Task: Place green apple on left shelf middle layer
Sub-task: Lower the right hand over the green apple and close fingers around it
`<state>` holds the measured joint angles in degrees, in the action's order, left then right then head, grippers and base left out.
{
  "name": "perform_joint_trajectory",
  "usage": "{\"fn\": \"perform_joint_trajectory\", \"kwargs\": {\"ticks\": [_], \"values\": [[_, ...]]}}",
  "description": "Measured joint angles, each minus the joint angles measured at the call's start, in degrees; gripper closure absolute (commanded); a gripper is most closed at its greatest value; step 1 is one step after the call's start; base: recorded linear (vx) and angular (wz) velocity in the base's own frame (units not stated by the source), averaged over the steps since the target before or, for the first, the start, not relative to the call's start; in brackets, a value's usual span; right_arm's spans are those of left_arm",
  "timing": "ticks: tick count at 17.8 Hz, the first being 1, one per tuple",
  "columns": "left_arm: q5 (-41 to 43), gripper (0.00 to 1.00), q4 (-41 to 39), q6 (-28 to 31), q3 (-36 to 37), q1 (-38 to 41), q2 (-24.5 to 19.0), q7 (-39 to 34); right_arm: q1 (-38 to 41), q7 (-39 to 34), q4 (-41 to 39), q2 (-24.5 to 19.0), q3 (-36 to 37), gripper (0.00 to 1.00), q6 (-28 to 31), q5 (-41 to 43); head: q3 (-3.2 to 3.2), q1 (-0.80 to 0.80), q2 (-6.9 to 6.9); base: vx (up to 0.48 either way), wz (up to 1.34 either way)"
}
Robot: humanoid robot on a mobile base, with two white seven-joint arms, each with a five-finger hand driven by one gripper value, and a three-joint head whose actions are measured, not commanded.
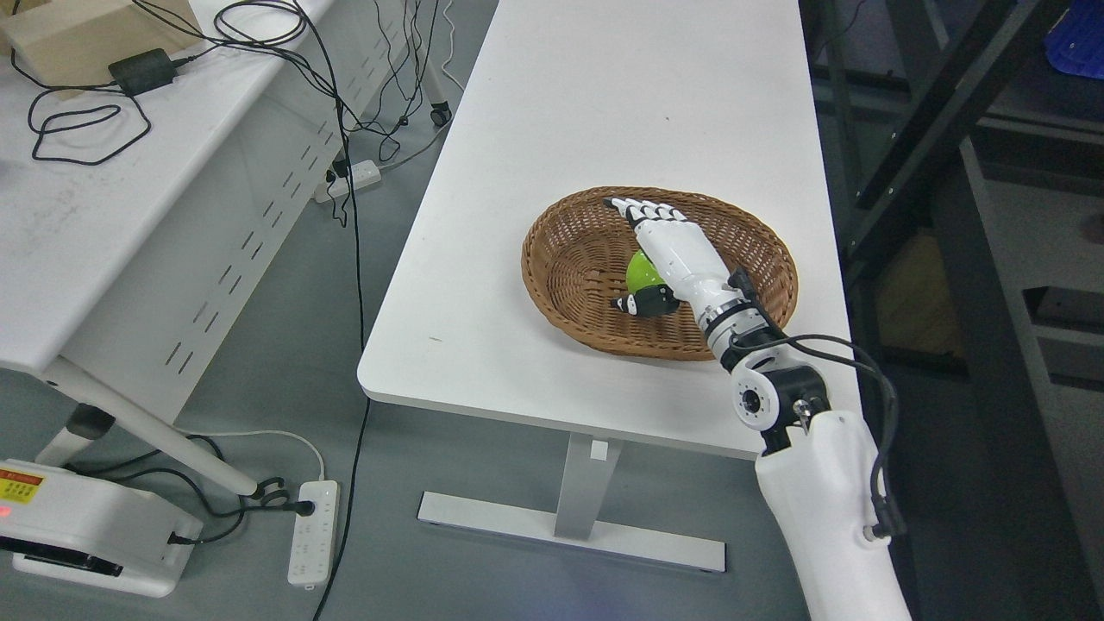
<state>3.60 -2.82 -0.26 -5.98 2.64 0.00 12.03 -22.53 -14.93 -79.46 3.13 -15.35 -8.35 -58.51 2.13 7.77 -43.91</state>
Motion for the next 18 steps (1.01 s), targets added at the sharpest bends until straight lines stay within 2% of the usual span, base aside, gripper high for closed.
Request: {"fn": "perform_joint_trajectory", "kwargs": {"ticks": [13, 16, 18], "values": [[0.0, 0.0, 0.0, 0.0, 0.0, 0.0, 0.0, 0.0, -3.51, 0.21, 6.99, 4.81, -3.14, 0.05, 0.45, -0.44, 0.0, 0.0, 0.0, 0.013, 0.0], [0.0, 0.0, 0.0, 0.0, 0.0, 0.0, 0.0, 0.0, -3.66, 0.21, 7.98, 5.72, -4.17, 0.19, 0.62, -0.45, 0.0, 0.0, 0.0, 0.019, 0.0], [0.0, 0.0, 0.0, 0.0, 0.0, 0.0, 0.0, 0.0, -3.71, 0.25, 8.55, 6.15, -4.67, 0.36, 0.42, -0.45, 0.0, 0.0, 0.0, 0.0, 0.0]]}}
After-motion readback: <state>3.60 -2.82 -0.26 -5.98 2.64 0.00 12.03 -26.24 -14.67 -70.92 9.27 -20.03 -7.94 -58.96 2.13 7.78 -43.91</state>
